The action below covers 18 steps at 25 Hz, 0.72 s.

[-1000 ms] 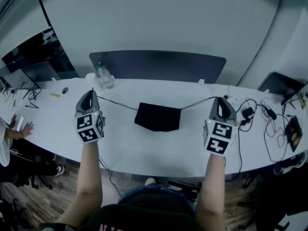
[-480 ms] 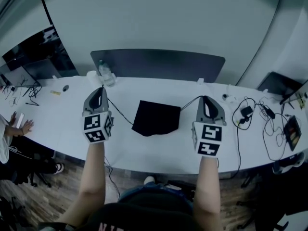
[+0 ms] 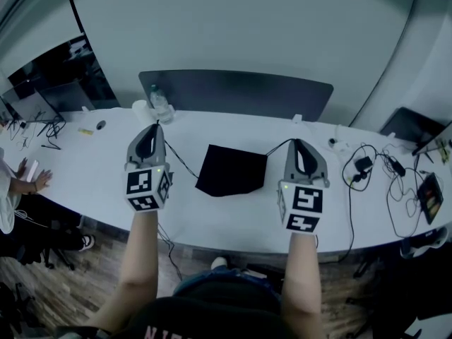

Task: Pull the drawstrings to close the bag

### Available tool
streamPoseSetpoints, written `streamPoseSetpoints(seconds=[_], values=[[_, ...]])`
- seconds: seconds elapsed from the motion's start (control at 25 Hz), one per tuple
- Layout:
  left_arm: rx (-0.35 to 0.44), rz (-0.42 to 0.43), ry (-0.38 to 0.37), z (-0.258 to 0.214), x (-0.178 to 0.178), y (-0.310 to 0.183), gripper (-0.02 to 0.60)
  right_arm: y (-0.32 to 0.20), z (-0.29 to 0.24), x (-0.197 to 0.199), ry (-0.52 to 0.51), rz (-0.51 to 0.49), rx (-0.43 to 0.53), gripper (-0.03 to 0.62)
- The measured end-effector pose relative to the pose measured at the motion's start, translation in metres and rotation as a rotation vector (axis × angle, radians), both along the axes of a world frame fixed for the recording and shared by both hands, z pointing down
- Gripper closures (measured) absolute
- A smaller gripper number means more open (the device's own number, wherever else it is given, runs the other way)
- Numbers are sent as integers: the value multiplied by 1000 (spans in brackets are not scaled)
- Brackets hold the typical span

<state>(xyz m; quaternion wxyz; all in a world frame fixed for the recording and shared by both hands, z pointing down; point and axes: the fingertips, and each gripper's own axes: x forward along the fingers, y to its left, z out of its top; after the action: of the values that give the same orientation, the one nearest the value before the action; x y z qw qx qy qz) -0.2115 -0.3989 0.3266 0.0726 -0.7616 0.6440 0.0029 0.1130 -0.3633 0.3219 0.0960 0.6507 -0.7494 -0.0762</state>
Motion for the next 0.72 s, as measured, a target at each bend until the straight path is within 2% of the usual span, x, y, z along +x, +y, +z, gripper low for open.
streamPoseSetpoints(seconds=[0.24, 0.72], values=[[15, 8, -13, -5, 8, 11, 566, 10, -13, 3, 7, -4, 67, 589], [74, 15, -27, -25, 19, 31, 566, 22, -20, 7, -6, -17, 89, 589]])
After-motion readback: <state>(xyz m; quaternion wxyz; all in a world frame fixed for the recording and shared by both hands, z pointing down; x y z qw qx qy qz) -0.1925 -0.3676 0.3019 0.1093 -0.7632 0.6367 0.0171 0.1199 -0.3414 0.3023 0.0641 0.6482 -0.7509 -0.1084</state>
